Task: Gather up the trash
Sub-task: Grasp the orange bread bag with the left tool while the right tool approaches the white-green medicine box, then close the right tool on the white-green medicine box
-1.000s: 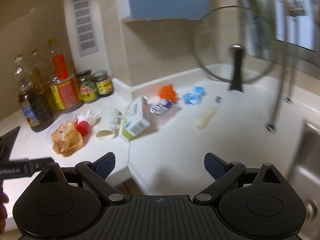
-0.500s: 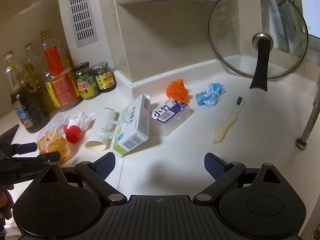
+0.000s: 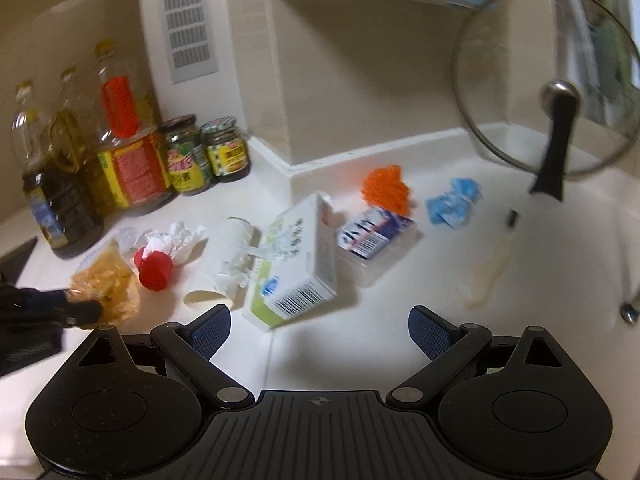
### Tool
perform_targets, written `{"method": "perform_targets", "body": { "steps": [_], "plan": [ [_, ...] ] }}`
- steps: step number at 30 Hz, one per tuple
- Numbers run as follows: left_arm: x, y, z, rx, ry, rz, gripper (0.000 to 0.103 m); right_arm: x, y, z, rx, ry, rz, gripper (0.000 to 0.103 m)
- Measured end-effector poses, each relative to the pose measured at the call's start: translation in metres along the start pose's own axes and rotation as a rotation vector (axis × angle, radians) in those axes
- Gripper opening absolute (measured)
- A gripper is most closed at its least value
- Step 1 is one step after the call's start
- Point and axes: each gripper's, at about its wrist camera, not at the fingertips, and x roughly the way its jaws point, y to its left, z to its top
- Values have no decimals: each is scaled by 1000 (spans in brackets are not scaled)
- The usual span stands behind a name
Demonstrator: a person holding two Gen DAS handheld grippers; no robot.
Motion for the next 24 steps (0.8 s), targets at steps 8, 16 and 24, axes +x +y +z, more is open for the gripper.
{"method": "perform_targets", "body": {
  "steps": [8, 16, 24],
  "plan": [
    [-26, 16, -1, -103, 6, -21, 21, 41, 34, 1, -257, -4, -36, 96],
    [-29, 23, -10, -154, 30, -16, 21, 60, 39, -1, -401, -33, -87, 74],
    [-30, 18, -7, -166, 19, -49, 21, 13, 8, -9, -263, 11, -18, 74]
  ]
}}
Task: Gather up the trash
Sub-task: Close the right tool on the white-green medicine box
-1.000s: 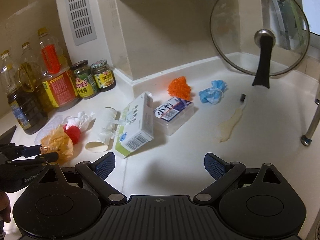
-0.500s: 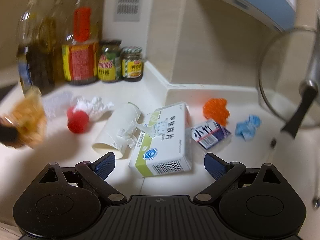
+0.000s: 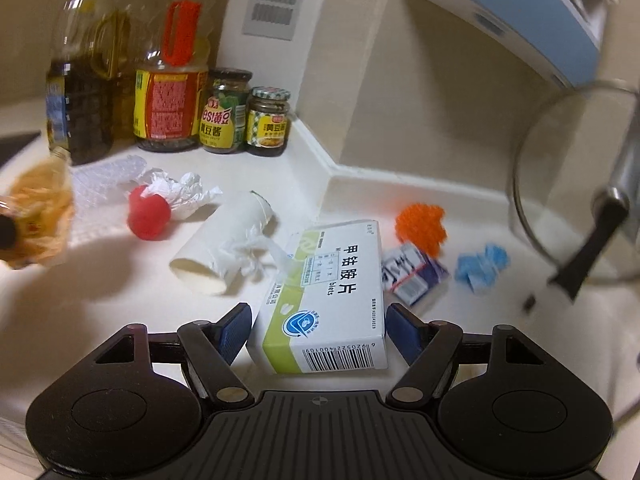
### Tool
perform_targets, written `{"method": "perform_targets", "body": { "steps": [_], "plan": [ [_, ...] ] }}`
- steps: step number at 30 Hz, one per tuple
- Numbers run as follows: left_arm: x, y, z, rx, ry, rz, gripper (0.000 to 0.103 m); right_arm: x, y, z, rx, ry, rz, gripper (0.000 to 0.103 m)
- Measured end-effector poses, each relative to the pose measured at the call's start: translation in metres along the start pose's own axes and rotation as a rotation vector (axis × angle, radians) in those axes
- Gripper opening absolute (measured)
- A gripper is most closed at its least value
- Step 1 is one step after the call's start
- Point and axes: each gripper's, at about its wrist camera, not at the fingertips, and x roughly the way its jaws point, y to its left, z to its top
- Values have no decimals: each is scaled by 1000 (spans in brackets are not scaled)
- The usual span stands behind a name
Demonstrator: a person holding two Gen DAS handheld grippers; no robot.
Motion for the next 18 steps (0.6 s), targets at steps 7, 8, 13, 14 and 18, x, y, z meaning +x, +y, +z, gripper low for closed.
{"method": "perform_targets", "body": {
  "steps": [7, 8, 13, 14, 18],
  "plan": [
    [4, -11, -1, -7, 9, -37, 21, -25, -25, -15, 83, 57, -36, 78],
    [5, -13, -2, -8, 12, -41, 21, -23, -25, -14, 77, 46, -37, 83],
    [7, -23, -3, -9, 18, -40, 21, -10, -21, -1, 14, 3, -46, 84],
    [7, -25, -4, -10, 19, -39, 21, -7, -19, 2, -8, -5, -42, 84],
    [5, -31, -8, -19, 24, -27, 21, 10, -4, 9, -124, 9, -28, 84]
  ]
}}
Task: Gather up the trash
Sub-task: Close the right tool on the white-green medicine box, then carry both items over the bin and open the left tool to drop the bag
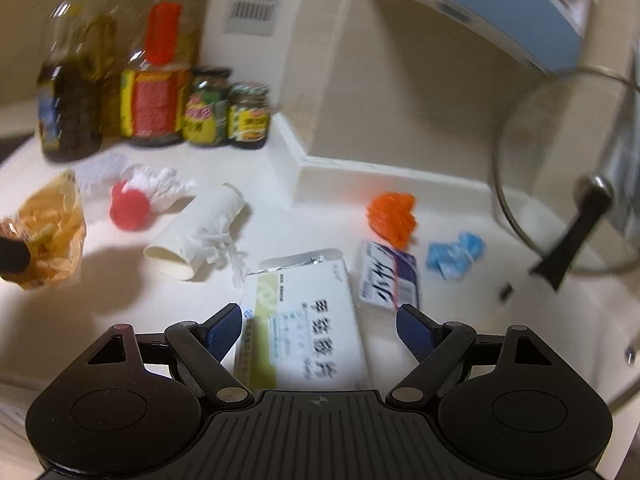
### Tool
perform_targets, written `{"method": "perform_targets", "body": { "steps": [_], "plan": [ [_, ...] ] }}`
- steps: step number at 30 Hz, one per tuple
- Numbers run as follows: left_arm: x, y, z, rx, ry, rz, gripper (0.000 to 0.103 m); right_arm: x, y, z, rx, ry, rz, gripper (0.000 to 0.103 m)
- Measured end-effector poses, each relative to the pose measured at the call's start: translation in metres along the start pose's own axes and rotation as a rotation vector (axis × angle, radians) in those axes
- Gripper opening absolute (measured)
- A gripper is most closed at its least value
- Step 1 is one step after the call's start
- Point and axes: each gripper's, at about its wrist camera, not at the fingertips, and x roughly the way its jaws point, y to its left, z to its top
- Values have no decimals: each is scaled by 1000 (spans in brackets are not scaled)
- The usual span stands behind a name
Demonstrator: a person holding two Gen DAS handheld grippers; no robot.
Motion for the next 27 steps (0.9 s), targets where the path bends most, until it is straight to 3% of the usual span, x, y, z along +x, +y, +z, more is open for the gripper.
{"method": "perform_targets", "body": {
  "steps": [6, 16, 17, 27],
  "plan": [
    [-7, -2, -7, -19, 8, 29, 21, 15, 11, -6, -103, 23, 9, 84],
    [-15, -7, -14, -28, 18, 33, 21, 20, -13, -17, 67, 71, 73, 82],
    [-16, -8, -15, -27, 19, 29, 21, 18, -15, -18, 84, 67, 83, 73],
    [-22, -29, -31, 4, 34, -11, 21, -15, -26, -34, 171, 3, 113, 71]
  ]
}}
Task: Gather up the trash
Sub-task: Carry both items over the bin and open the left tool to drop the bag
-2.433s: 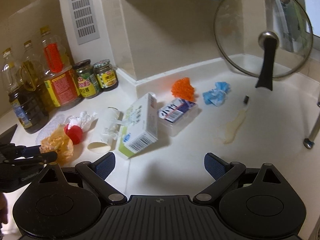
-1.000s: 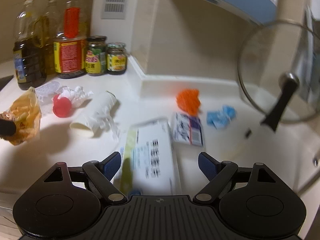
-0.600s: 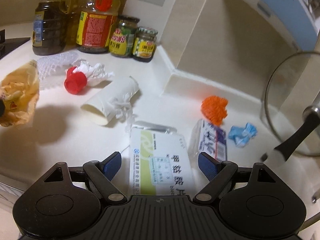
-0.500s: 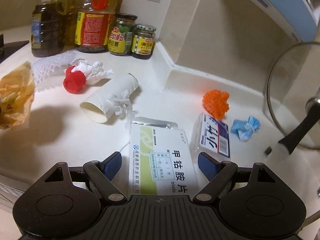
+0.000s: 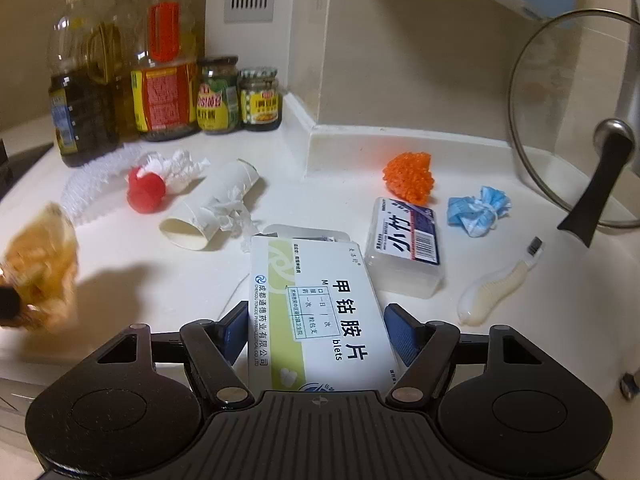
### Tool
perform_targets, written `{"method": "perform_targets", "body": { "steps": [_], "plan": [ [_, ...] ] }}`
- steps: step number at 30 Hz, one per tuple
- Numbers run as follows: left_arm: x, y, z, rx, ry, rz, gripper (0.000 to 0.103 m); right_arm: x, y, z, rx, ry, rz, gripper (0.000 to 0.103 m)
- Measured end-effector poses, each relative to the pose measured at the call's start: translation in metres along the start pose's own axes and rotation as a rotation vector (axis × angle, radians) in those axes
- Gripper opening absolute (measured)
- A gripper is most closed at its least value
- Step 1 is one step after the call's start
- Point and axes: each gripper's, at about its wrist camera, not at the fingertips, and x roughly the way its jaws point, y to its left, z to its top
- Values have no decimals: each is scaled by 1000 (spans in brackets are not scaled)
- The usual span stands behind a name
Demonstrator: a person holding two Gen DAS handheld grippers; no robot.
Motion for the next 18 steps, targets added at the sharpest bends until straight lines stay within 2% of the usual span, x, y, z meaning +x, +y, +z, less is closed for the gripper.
{"method": "perform_targets", "body": {
  "steps": [4, 8, 13, 18],
  "plan": [
    [-3, -6, -13, 17, 13, -36, 21, -25, -2, -9, 57, -29, 16, 71],
    [-10, -9, -25, 50, 24, -94, 21, -55, 6, -21, 85, -54, -12, 71],
    [-22, -4, -41, 102, 35, -178, 21, -95, 28, -42, 138, -67, -70, 71],
    [-39, 6, -60, 129, 40, -228, 21, -127, 59, -64, 184, -65, -83, 71]
  ]
}}
